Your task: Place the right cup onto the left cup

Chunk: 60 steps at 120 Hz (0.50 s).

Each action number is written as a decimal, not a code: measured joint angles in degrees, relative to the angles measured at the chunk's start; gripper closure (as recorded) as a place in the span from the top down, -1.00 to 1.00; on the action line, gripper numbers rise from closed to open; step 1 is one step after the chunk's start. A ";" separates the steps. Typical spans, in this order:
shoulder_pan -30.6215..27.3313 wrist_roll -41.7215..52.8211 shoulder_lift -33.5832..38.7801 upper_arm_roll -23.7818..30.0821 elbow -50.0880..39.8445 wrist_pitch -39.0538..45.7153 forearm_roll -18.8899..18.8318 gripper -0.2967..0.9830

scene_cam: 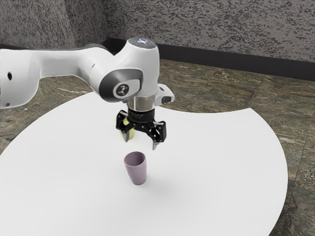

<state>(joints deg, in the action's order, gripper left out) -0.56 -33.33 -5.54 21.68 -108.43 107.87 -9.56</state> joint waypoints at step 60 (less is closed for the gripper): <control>-0.90 -9.61 -2.95 -0.65 -5.92 11.96 -0.91 0.54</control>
<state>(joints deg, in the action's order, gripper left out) -1.46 -42.94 -8.49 21.03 -114.35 119.83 -10.47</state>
